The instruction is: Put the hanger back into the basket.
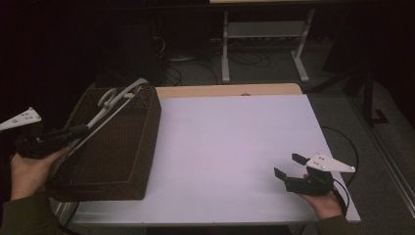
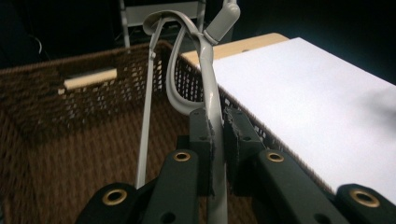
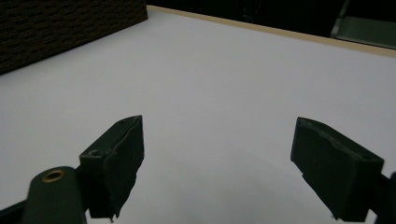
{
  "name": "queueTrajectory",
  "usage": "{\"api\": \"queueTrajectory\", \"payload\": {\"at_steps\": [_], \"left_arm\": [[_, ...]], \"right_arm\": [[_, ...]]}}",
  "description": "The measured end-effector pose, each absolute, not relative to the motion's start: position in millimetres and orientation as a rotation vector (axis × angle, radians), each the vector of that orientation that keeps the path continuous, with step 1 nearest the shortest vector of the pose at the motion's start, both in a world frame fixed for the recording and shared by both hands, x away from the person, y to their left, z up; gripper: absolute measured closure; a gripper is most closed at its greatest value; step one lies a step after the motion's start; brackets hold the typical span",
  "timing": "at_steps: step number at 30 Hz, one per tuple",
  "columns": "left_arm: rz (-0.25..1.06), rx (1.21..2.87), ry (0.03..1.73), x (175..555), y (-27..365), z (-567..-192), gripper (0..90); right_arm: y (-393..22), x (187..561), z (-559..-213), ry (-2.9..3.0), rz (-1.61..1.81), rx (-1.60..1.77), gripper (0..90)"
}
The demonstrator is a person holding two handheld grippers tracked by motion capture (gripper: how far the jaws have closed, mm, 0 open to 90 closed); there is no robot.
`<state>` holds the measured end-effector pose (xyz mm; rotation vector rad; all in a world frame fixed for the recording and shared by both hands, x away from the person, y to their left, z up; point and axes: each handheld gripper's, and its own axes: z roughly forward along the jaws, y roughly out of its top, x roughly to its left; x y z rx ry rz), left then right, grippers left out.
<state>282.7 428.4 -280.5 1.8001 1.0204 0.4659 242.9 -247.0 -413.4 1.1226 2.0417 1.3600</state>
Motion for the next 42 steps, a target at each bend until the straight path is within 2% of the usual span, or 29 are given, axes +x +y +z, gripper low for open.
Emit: {"api": "queueTrajectory", "payload": {"at_steps": [8,37,40,42], "left_arm": [[0.424,1.855,1.046,277,446,-290,82.6],[0.309,2.011,1.045,321,434,-313,82.2],[0.324,2.012,1.035,322,436,-317,80.5],[0.318,1.984,1.037,322,439,-318,71.3]], "right_arm": [[-246,244,-414,2.035,1.35,1.135,16.4],[-248,243,-414,2.024,1.343,1.139,16.4],[-248,243,-414,2.024,1.343,1.139,16.4],[-248,243,-414,2.025,1.344,1.141,16.4]]}}
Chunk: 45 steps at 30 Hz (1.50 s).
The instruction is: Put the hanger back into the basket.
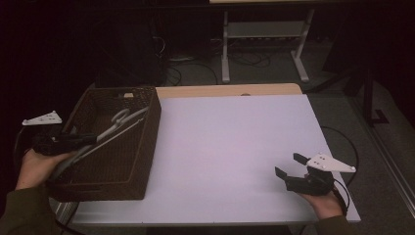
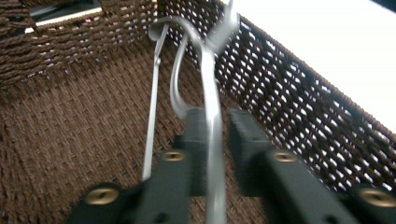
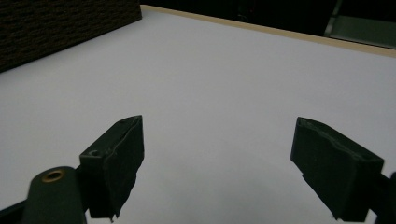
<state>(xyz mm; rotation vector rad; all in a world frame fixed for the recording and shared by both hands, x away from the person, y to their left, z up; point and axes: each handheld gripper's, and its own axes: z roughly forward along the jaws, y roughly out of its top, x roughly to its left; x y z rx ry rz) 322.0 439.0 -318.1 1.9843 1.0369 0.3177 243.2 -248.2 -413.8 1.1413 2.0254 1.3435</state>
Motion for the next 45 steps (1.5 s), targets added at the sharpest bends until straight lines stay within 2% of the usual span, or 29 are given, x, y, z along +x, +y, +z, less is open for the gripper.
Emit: {"api": "queueTrajectory", "payload": {"at_steps": [15,20,33,37,45], "left_arm": [[0.379,1.885,1.027,317,427,-309,33.7],[0.405,1.84,1.009,313,413,-306,25.3],[0.441,1.729,0.91,301,367,-299,13.4],[0.433,1.68,0.865,297,349,-295,12.2],[0.393,1.67,0.812,296,312,-298,3.1]], "right_arm": [[-246,246,-411,2.048,1.345,1.123,16.1],[-244,250,-407,2.056,1.354,1.104,14.9],[-241,263,-387,2.052,1.411,1.073,12.2],[-240,267,-377,2.039,1.438,1.057,8.6],[-233,276,-363,2.055,1.457,0.999,1.2]]}}
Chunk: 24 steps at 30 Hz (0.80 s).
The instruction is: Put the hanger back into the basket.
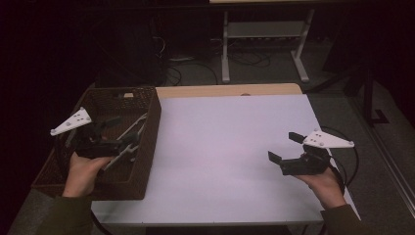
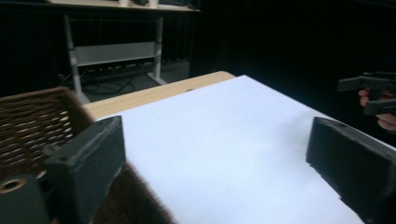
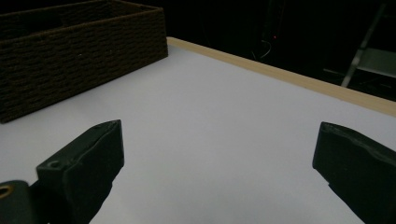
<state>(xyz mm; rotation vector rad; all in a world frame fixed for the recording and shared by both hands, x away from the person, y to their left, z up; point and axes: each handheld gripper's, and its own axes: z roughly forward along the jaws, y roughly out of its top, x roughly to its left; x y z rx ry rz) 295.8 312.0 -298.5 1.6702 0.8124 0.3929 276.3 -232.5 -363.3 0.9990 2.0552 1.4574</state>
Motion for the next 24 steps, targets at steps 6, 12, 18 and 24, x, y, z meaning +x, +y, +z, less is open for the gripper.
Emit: {"api": "queueTrajectory", "payload": {"at_steps": [6,12,18,24], "left_arm": [[0.362,1.668,0.774,296,289,-307,1.4],[0.356,1.65,0.754,296,275,-316,1.3],[0.37,1.632,0.732,295,267,-320,1.4],[0.369,1.628,0.718,294,265,-324,1.4]], "right_arm": [[-230,280,-354,2.046,1.495,0.968,0.4],[-232,282,-346,2.02,1.54,0.962,0.4],[-233,283,-336,1.985,1.597,0.953,0.0],[-232,283,-327,1.963,1.637,0.925,0.0]]}}
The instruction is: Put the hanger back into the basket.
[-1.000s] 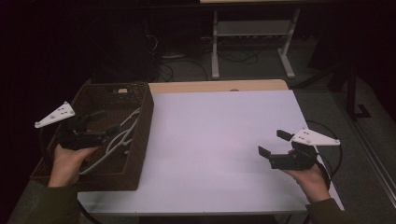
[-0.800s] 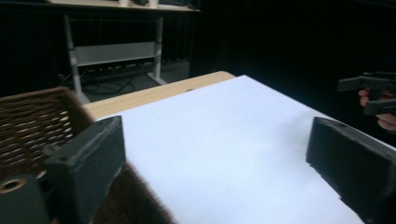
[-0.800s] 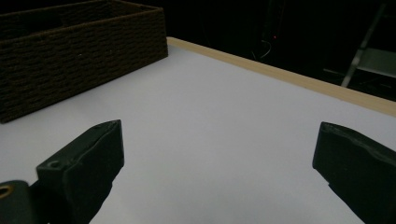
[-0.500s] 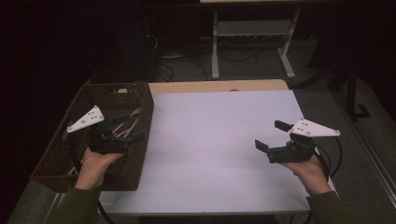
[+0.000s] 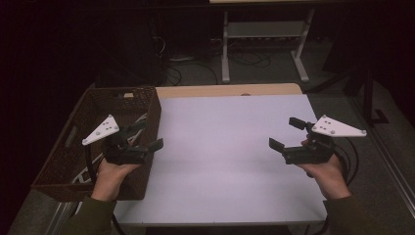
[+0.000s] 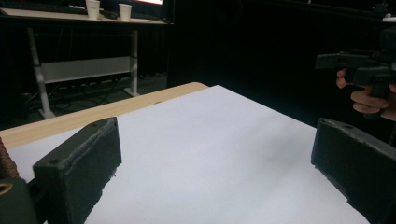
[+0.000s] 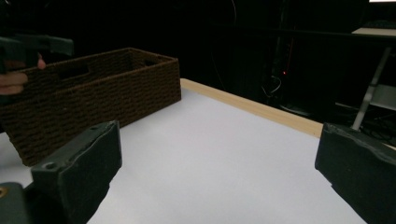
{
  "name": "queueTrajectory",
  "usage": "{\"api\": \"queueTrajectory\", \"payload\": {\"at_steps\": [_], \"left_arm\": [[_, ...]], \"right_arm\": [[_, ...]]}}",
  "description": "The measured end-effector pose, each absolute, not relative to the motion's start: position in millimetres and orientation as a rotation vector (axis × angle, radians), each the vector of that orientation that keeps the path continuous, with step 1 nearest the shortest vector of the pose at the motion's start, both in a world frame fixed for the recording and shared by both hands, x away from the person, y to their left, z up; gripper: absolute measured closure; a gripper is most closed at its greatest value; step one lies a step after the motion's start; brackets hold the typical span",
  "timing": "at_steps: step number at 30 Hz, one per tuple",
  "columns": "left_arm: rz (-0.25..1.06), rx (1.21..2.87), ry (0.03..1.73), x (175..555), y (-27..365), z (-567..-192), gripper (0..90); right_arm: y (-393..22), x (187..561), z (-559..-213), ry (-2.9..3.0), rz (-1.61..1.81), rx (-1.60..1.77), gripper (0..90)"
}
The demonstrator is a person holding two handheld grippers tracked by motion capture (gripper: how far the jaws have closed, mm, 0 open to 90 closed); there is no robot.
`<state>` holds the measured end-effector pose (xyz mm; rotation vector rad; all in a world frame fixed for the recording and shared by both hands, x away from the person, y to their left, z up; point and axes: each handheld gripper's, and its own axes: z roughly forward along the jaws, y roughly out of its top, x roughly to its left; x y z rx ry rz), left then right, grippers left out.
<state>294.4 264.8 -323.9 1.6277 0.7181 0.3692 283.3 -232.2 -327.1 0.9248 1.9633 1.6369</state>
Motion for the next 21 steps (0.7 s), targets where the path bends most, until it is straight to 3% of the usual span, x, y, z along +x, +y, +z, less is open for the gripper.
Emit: {"api": "queueTrajectory", "payload": {"at_steps": [21], "left_arm": [[0.358,1.634,0.7,292.4,262.1,-327.4,1.4]], "right_arm": [[-232.2,282.4,-321.1,1.941,1.646,0.905,0.0]]}}
